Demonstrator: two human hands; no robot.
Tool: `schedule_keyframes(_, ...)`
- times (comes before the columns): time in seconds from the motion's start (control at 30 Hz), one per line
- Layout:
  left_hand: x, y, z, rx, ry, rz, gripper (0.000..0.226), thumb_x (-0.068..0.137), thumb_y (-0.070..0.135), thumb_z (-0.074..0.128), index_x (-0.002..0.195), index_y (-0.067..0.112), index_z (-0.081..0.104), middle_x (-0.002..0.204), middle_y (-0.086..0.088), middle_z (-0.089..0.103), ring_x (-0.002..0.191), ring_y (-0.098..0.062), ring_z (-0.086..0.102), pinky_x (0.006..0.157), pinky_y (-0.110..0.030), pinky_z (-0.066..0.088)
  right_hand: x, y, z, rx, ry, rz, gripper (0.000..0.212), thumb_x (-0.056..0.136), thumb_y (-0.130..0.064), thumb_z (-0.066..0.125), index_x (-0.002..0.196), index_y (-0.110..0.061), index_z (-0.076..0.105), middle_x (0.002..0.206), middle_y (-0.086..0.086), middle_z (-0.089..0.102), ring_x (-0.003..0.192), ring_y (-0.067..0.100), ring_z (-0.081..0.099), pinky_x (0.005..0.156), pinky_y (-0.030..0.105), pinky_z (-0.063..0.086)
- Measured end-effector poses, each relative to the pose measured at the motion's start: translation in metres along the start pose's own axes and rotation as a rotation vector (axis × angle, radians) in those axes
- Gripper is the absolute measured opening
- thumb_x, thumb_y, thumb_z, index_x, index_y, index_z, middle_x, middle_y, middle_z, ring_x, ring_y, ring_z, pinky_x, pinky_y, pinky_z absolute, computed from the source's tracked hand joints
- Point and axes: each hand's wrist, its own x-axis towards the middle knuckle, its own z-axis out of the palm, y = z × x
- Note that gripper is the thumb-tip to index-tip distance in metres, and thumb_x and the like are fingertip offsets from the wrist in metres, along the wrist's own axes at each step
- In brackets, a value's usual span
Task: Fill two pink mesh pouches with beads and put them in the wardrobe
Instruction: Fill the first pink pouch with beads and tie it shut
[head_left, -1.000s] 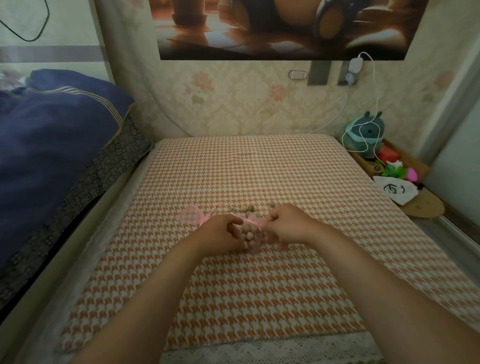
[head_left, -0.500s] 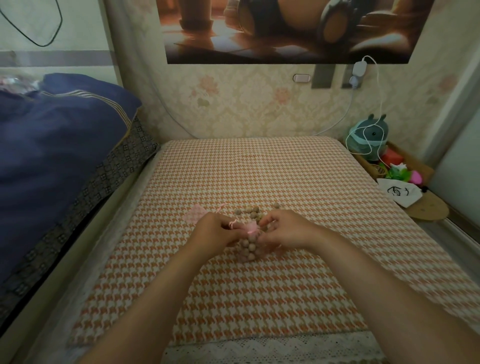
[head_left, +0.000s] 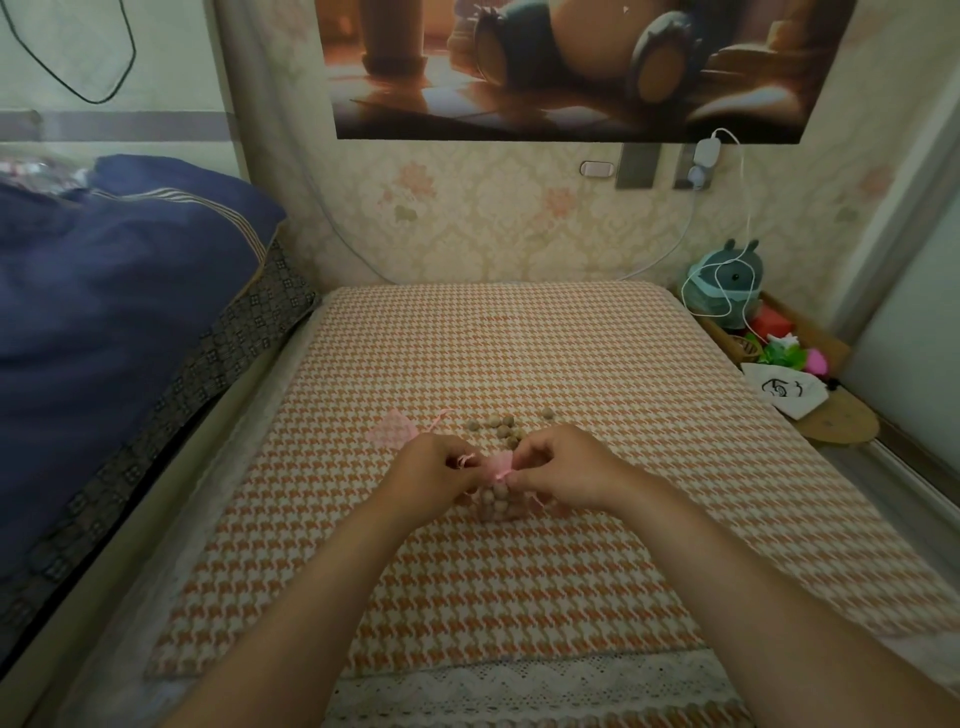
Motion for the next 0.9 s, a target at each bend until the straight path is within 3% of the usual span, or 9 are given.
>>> schedule_keyframes(0.13, -0.01, 0.008, 0.001, 0.058, -0.01, 0.044, 0.009, 0.085, 0.022, 0.076, 0.077, 0.024, 0.076, 0.072, 0.0, 0.072, 0.065, -0.021, 0.065, 0.069, -0.047, 0.059, -0.007, 0.0, 0.0, 0.044, -0.039, 0.031, 0.019, 0.086, -0.009, 0.081, 0.102, -0.013, 0.072, 0.085, 0.004, 0.068, 0.072, 0.018, 0.07, 0.061, 0.034, 0.063)
schedule_keyframes(0.27, -0.016, 0.01, -0.008, 0.067, 0.042, -0.004, 0.006, 0.087, 0.021, 0.074, 0.083, 0.026, 0.076, 0.071, -0.005, 0.073, 0.063, -0.025, 0.069, 0.066, -0.043, 0.061, -0.013, 0.002, -0.001, 0.055, -0.003, 0.045, 0.025, 0.089, 0.004, 0.073, 0.114, -0.002, 0.071, 0.087, 0.019, 0.075, 0.067, 0.022, 0.073, 0.063, 0.035, 0.065)
schedule_keyframes(0.37, -0.018, 0.008, -0.022, 0.101, 0.046, -0.045, 0.007, 0.089, 0.019, 0.072, 0.086, 0.018, 0.077, 0.074, -0.002, 0.074, 0.063, -0.02, 0.07, 0.064, -0.037, 0.062, -0.016, 0.002, -0.002, 0.005, 0.043, 0.058, 0.016, 0.093, -0.001, 0.071, 0.109, -0.002, 0.073, 0.081, 0.016, 0.073, 0.06, 0.018, 0.071, 0.06, 0.03, 0.063)
schedule_keyframes(0.43, -0.021, 0.006, -0.03, 0.147, -0.025, -0.065, 0.011, 0.091, 0.021, 0.07, 0.084, 0.017, 0.077, 0.073, 0.0, 0.074, 0.063, -0.016, 0.069, 0.062, -0.029, 0.061, -0.016, 0.003, -0.004, -0.086, 0.043, 0.055, 0.009, 0.096, -0.009, 0.07, 0.1, -0.004, 0.076, 0.077, 0.015, 0.074, 0.062, 0.022, 0.072, 0.064, 0.036, 0.065)
schedule_keyframes(0.5, -0.024, 0.005, -0.033, 0.187, -0.092, -0.056, 0.02, 0.093, 0.029, 0.066, 0.081, 0.018, 0.077, 0.07, 0.002, 0.073, 0.065, -0.014, 0.068, 0.062, -0.024, 0.058, -0.016, 0.003, -0.005, -0.154, 0.043, 0.053, 0.014, 0.098, -0.016, 0.068, 0.089, -0.011, 0.077, 0.069, 0.008, 0.071, 0.058, 0.021, 0.07, 0.061, 0.034, 0.063)
schedule_keyframes(0.6, -0.025, 0.005, -0.031, 0.24, -0.143, -0.026, 0.021, 0.09, 0.041, 0.067, 0.103, 0.026, 0.075, 0.081, 0.004, 0.072, 0.073, -0.015, 0.068, 0.07, -0.03, 0.059, -0.015, 0.0, -0.007, -0.141, 0.045, 0.027, 0.026, 0.1, -0.018, 0.066, 0.075, -0.022, 0.071, 0.061, -0.003, 0.068, 0.052, 0.013, 0.065, 0.053, 0.029, 0.059)
schedule_keyframes(0.67, -0.023, 0.006, -0.027, 0.342, -0.12, -0.013, 0.031, 0.085, 0.046, 0.071, 0.111, 0.028, 0.072, 0.085, 0.0, 0.07, 0.071, -0.013, 0.063, 0.069, -0.028, 0.054, -0.014, -0.001, -0.008, -0.149, 0.025, 0.006, 0.024, 0.1, -0.019, 0.065, 0.077, -0.024, 0.07, 0.069, 0.0, 0.071, 0.054, 0.013, 0.065, 0.052, 0.028, 0.058)
schedule_keyframes(0.73, -0.022, 0.009, -0.022, 0.381, -0.091, 0.014, 0.025, 0.086, 0.042, 0.071, 0.104, 0.025, 0.075, 0.084, -0.001, 0.07, 0.071, -0.012, 0.061, 0.068, -0.029, 0.052, -0.014, -0.001, -0.01, -0.161, -0.009, -0.013, 0.02, 0.101, -0.019, 0.065, 0.083, -0.024, 0.072, 0.079, 0.007, 0.073, 0.058, 0.015, 0.066, 0.053, 0.028, 0.057)
schedule_keyframes(0.9, -0.015, 0.009, -0.018, 0.358, -0.093, 0.035, 0.018, 0.093, 0.033, 0.065, 0.094, 0.019, 0.077, 0.077, 0.02, 0.061, 0.069, 0.003, 0.055, 0.06, -0.015, 0.042, -0.015, 0.002, -0.017, -0.152, -0.038, -0.013, 0.014, 0.101, -0.017, 0.064, 0.094, -0.019, 0.075, 0.079, -0.001, 0.072, 0.061, 0.018, 0.07, 0.057, 0.033, 0.061)
